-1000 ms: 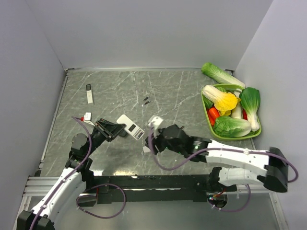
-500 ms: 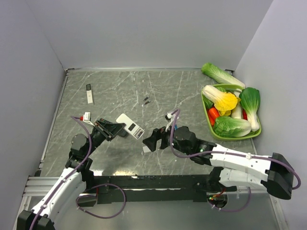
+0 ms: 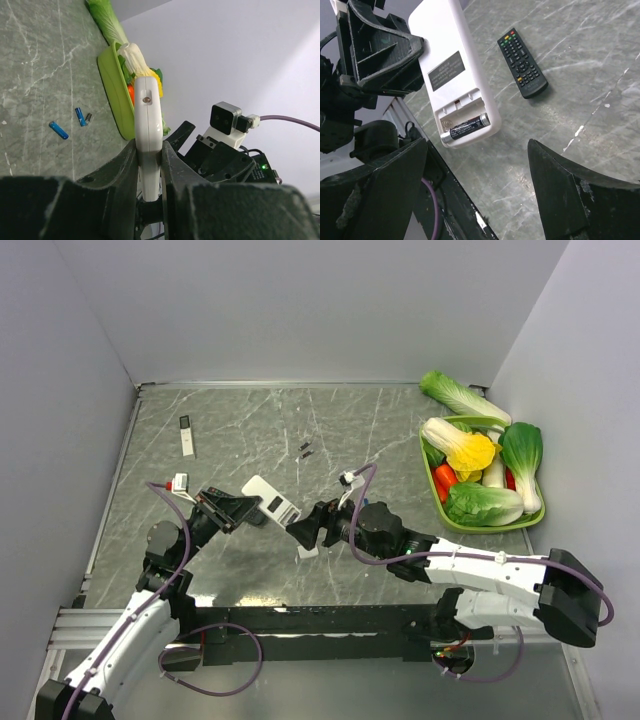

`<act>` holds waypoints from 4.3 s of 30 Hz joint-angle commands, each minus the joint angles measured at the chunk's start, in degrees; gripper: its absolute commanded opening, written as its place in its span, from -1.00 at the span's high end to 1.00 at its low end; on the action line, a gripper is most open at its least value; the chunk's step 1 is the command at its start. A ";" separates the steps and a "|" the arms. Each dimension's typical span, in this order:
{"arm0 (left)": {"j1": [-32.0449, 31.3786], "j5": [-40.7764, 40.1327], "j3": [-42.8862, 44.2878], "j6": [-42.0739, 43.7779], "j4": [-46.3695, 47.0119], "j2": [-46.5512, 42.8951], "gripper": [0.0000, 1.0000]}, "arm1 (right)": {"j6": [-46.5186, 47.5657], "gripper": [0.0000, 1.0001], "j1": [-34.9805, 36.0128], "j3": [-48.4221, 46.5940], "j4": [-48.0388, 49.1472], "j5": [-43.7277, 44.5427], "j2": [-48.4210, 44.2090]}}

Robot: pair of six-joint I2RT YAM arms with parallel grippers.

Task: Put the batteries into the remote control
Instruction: Load the battery into the remote control.

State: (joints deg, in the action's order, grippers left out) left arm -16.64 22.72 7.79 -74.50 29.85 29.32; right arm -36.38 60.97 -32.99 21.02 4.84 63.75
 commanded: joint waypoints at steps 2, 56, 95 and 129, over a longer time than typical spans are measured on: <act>0.03 1.19 0.03 -0.91 5.31 -1.28 0.98 | -2.29 -0.66 -0.68 1.35 7.11 -1.41 1.20; 0.03 2.06 -1.46 -4.43 9.44 -2.52 0.98 | -14.77 0.46 -4.54 7.94 29.17 -9.76 7.53; -0.06 0.75 -1.90 -1.09 4.78 -5.59 0.98 | -15.92 0.11 -6.13 5.58 30.40 -14.94 9.99; -0.14 0.75 -4.19 -2.23 13.04 -1.99 -0.41 | -20.13 1.00 -6.39 6.01 38.13 -18.29 11.93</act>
State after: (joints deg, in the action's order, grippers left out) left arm -16.60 22.65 3.95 -76.16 37.50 26.28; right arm -54.87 54.85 -25.61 52.42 -12.21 75.18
